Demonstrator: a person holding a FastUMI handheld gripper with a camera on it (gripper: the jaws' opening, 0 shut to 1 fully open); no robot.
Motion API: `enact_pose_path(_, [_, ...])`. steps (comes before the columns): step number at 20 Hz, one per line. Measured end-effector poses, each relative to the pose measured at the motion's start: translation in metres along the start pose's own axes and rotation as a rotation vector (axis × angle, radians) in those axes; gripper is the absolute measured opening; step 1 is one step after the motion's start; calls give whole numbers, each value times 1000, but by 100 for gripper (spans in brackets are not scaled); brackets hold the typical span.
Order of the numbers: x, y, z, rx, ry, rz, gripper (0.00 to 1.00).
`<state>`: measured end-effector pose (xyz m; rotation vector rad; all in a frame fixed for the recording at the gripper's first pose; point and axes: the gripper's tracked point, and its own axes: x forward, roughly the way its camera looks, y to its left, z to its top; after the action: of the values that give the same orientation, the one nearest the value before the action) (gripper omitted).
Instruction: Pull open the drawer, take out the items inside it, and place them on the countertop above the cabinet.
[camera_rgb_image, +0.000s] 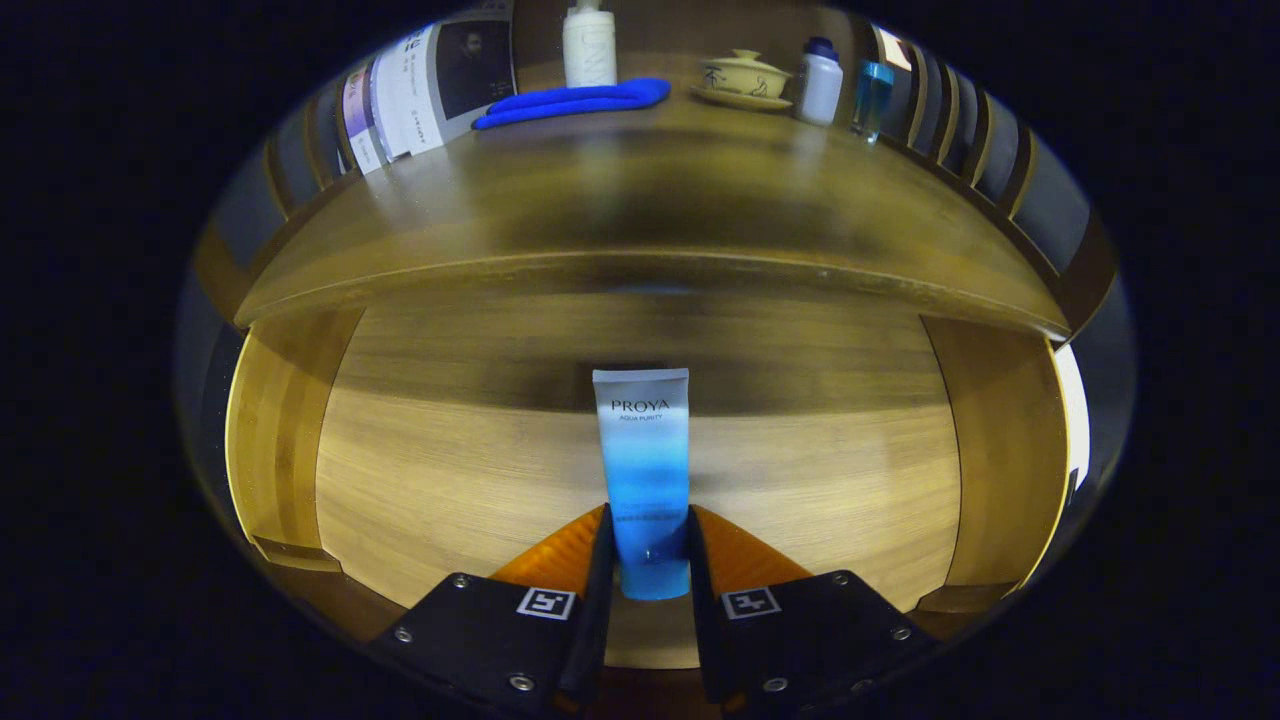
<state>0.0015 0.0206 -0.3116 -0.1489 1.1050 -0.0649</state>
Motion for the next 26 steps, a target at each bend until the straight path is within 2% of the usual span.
enact_pose_path(4, [-20, -11, -11, -74, -22, -75, 38])
enact_pose_path(9, [-59, -15, -14, -114, -110, -131, 38])
enact_pose_path(12, [-86, -26, -18, -172, -133, -216, 38])
enact_pose_path(17, [-126, -33, -24, -176, -213, -270, 38])
enact_pose_path(22, [-164, -29, 9, -124, -345, -278, 38])
enact_pose_path(26, [-169, -23, 56, -143, -437, -287, 38])
